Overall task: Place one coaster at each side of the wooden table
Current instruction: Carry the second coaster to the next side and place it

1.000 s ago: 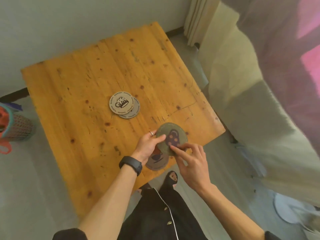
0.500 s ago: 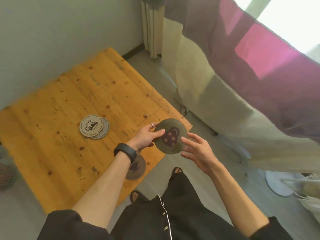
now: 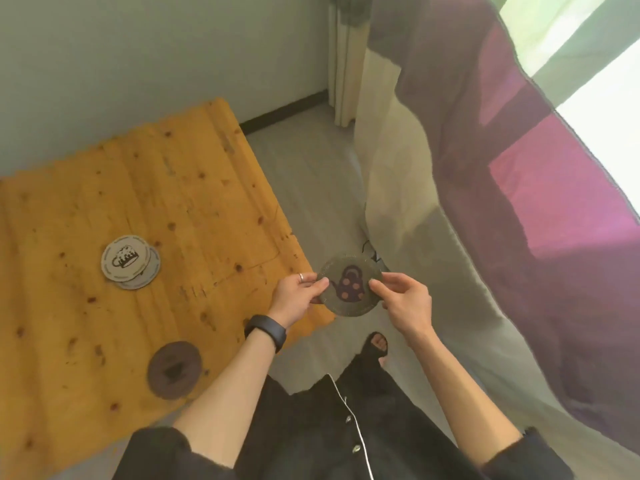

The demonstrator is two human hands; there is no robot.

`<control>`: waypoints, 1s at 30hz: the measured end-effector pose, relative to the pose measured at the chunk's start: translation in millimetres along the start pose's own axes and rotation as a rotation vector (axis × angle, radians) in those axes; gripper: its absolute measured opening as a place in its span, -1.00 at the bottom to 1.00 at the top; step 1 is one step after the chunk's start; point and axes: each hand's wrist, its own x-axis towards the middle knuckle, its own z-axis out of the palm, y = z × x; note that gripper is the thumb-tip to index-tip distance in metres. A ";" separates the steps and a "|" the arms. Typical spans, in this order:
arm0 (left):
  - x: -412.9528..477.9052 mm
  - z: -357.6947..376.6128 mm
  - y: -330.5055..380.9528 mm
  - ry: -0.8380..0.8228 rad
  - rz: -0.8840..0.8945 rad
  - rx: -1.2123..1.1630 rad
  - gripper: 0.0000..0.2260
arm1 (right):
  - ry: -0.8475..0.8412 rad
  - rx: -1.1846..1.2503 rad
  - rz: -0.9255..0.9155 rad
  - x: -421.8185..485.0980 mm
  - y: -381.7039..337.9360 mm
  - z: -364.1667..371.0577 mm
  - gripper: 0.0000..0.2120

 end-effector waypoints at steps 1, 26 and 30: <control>3.2 14.9 1.4 0.047 -0.023 -0.038 -0.65 | -0.016 -0.035 -0.010 13.7 -3.1 -10.2 -0.73; 134.4 -35.0 52.3 0.750 -0.280 -0.452 -0.80 | -0.773 -0.750 -0.491 257.2 -179.8 147.4 -0.88; 151.2 -49.9 59.6 0.898 -0.337 -0.566 -0.82 | -0.913 -0.911 -0.552 279.8 -213.3 207.1 -0.86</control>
